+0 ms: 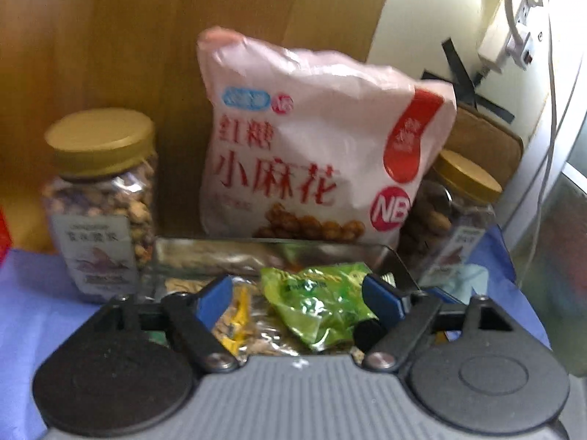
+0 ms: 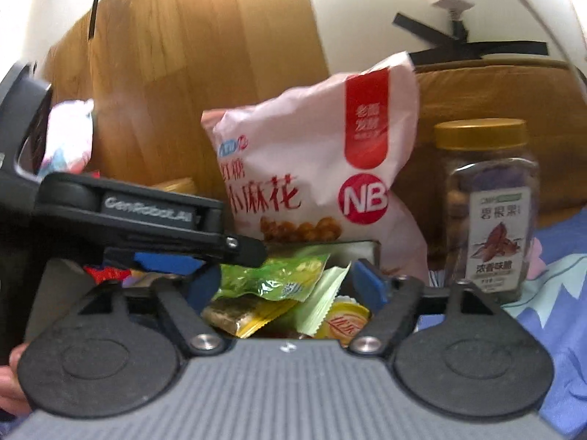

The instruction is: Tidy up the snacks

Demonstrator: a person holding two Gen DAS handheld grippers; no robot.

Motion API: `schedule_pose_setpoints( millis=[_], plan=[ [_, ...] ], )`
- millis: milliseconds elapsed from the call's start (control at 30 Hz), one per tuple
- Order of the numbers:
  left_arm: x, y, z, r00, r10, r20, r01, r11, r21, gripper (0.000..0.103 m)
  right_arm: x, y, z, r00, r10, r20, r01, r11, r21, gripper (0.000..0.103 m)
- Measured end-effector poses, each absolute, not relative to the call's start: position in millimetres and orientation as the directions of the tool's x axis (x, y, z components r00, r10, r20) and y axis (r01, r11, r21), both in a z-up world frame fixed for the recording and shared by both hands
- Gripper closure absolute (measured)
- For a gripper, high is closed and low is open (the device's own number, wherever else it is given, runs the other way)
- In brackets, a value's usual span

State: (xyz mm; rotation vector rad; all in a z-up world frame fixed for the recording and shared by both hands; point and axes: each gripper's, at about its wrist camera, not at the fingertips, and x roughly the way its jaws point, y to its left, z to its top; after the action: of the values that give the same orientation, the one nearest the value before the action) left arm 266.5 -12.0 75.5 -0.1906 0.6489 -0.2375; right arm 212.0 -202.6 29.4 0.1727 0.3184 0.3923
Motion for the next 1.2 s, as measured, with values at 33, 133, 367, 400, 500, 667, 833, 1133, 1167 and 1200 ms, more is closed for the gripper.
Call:
schedule_pose_setpoints(
  millis=[33, 133, 367, 400, 500, 667, 833, 1133, 1167, 1200],
  plan=[
    [260.3, -11.9, 80.1, 0.788, -0.247, -0.563, 0.143, 0.964, -0.223, 0.024, 209.1, -203.9, 29.4, 0.879, 0.398, -0.262, -0.344, 0.910, 0.230, 0.020],
    [238.7, -11.7, 94.1, 0.840, -0.142, -0.523, 0.091, 0.988, -0.123, 0.024, 197.9, -203.7, 30.7, 0.896, 0.372, -0.244, -0.322, 0.921, 0.221, 0.020],
    [182.3, -6.1, 92.3, 0.872, 0.011, -0.489, -0.016, 1.000, -0.005, 0.019, 174.0, -202.8, 38.7, 0.905, 0.345, -0.248, -0.290, 0.928, 0.233, 0.020],
    [174.3, -6.6, 87.2, 0.873, 0.024, -0.488, -0.027, 1.000, 0.001, 0.019, 168.5, -202.9, 36.7, 0.903, 0.335, -0.268, -0.278, 0.933, 0.230, 0.020],
    [154.9, -7.5, 70.5, 0.856, 0.024, -0.516, -0.034, 0.999, -0.010, 0.019, 147.1, -204.0, 31.4, 0.903, 0.310, -0.297, -0.249, 0.942, 0.225, 0.020],
    [136.7, -15.5, 44.5, 0.839, 0.041, -0.543, -0.032, 0.999, 0.025, 0.019, 101.2, -205.1, 28.5, 0.934, 0.250, -0.256, -0.192, 0.954, 0.228, 0.020],
    [130.0, -13.7, 27.7, 0.826, 0.052, -0.562, -0.039, 0.999, 0.035, 0.018, 71.5, -193.4, 14.1, 0.968, 0.153, -0.197, -0.121, 0.979, 0.165, 0.019],
    [129.1, -6.1, 27.9, 0.833, 0.067, -0.549, -0.051, 0.998, 0.045, 0.009, 74.1, -179.5, 11.8, 0.982, 0.103, -0.157, -0.098, 0.994, 0.043, 0.018],
    [129.0, -5.9, 28.2, 0.833, 0.065, -0.549, -0.048, 0.998, 0.045, 0.009, 73.9, -180.2, 11.8, 0.982, 0.104, -0.157, -0.098, 0.994, 0.045, 0.018],
    [128.7, -6.1, 28.4, 0.834, 0.063, -0.549, -0.045, 0.998, 0.047, 0.009, 74.4, -181.3, 12.1, 0.982, 0.105, -0.158, -0.098, 0.994, 0.050, 0.018]
  ],
)
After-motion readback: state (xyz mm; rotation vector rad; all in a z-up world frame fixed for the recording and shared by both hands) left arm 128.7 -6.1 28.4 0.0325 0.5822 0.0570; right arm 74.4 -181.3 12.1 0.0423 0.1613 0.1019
